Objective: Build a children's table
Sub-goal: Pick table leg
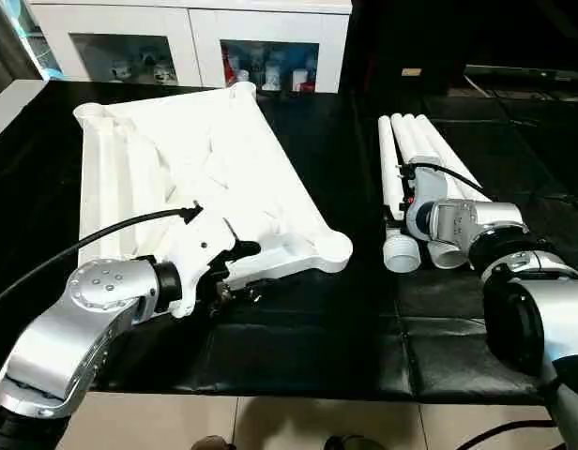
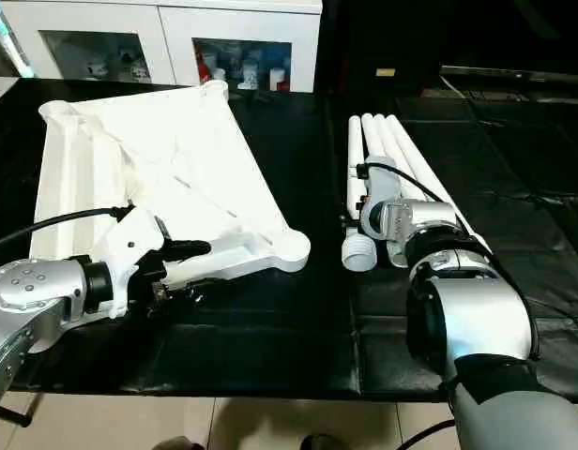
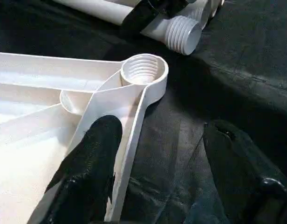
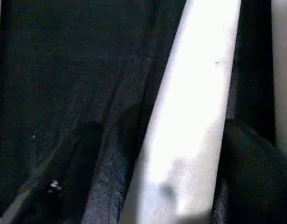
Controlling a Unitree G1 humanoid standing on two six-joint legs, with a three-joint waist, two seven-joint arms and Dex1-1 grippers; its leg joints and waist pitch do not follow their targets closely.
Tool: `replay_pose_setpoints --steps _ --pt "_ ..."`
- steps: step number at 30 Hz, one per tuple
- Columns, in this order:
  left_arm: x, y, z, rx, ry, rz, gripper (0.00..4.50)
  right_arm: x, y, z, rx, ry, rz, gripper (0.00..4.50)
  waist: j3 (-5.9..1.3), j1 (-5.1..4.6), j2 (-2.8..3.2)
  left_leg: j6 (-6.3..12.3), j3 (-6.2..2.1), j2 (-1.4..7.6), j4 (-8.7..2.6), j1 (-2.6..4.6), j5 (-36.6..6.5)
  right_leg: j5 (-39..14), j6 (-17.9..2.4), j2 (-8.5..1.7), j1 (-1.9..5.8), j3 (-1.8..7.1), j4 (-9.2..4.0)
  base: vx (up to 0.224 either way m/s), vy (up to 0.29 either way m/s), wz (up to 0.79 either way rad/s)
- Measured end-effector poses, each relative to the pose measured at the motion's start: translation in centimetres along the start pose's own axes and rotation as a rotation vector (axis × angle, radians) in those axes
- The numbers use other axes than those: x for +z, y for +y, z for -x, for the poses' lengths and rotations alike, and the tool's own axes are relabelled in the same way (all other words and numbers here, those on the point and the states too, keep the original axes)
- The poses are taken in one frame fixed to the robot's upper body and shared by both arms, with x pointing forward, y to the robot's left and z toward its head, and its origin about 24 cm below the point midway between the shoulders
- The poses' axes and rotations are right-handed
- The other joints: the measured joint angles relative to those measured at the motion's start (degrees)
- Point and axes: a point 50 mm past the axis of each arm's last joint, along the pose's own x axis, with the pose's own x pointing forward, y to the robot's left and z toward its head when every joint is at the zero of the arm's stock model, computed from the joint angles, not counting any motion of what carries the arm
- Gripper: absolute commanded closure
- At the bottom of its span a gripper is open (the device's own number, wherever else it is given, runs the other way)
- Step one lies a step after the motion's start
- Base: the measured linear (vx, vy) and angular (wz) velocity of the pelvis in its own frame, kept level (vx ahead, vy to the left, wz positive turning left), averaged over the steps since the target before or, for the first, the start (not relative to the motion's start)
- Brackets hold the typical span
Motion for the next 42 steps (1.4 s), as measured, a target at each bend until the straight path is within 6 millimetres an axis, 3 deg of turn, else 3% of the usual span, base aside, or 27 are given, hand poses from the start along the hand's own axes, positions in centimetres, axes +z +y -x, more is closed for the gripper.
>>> replay_pose_setpoints --steps 14,21,35,42 --pt "0.1 -0.2 -0.3 -0.006 -0.005 -0.001 1.32 -0.1 0.0 0.0 -0.003 0.008 -0.003 1.93 0.0 0.08 0.0 0.0 0.01 0.0 0.02 -0.01 0.01 0.0 0.0 0.0 -0.01 0.0 0.04 0.0 0.0 0.0" --pt "0.2 -0.3 -0.5 -0.011 -0.009 -0.003 1.32 0.1 -0.1 0.0 -0.006 -0.018 -0.033 2.55 0.0 0.56 0.0 0.01 0.01 0.01 0.06 -0.01 0.01 0.01 -0.01 0.0 -0.02 0.01 0.07 0.0 0.0 0.0" --pt "0.5 -0.1 -1.0 0.006 -0.026 -0.003 1.32 1.0 0.8 -0.3 0.031 -0.143 -0.107 2.65 -0.01 0.98 -0.01 0.02 0.01 0.03 0.27 0.02 0.02 -0.11 -0.2 -0.01 -0.07 0.0 0.45 0.0 0.0 0.0" --pt "0.8 0.1 -2.1 0.047 -0.106 0.041 1.32 3.8 0.5 1.0 0.08 -0.393 -0.138 2.66 -0.16 1.32 0.19 -0.03 0.01 0.06 0.81 0.07 0.04 -0.2 -0.37 -0.02 0.06 -0.11 0.92 0.0 0.0 0.0"
